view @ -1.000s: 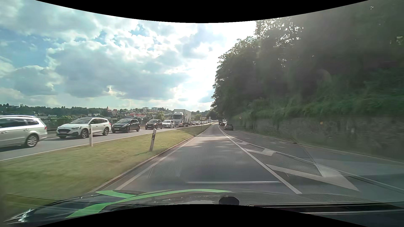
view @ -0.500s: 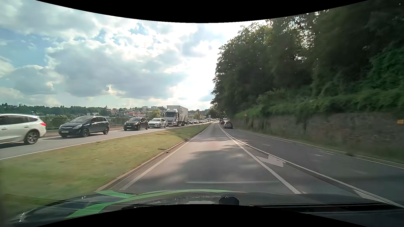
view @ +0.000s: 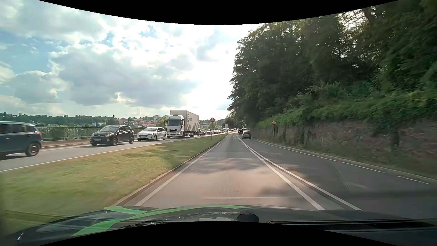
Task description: Follow the waypoints while adhering to traffic rules and regulations
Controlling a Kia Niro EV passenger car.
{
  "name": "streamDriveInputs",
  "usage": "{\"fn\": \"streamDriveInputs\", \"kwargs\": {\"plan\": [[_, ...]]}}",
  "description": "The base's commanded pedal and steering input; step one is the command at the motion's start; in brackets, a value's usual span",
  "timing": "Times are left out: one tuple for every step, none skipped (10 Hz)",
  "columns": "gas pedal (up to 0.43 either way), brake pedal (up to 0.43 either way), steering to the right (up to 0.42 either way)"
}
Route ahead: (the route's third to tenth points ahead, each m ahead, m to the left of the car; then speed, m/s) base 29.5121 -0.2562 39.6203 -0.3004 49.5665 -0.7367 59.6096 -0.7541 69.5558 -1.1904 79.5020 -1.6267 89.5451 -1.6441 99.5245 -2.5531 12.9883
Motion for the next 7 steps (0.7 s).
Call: {"fn": "streamDriveInputs", "kwargs": {"plan": [[0.008, 0.0, 0.002], [0.008, 0.0, 0.002], [0.02, 0.0, 0.002], [0.02, 0.0, 0.002], [0.02, 0.0, 0.003], [0.02, 0.0, 0.002], [0.028, 0.0, 0.003]]}}
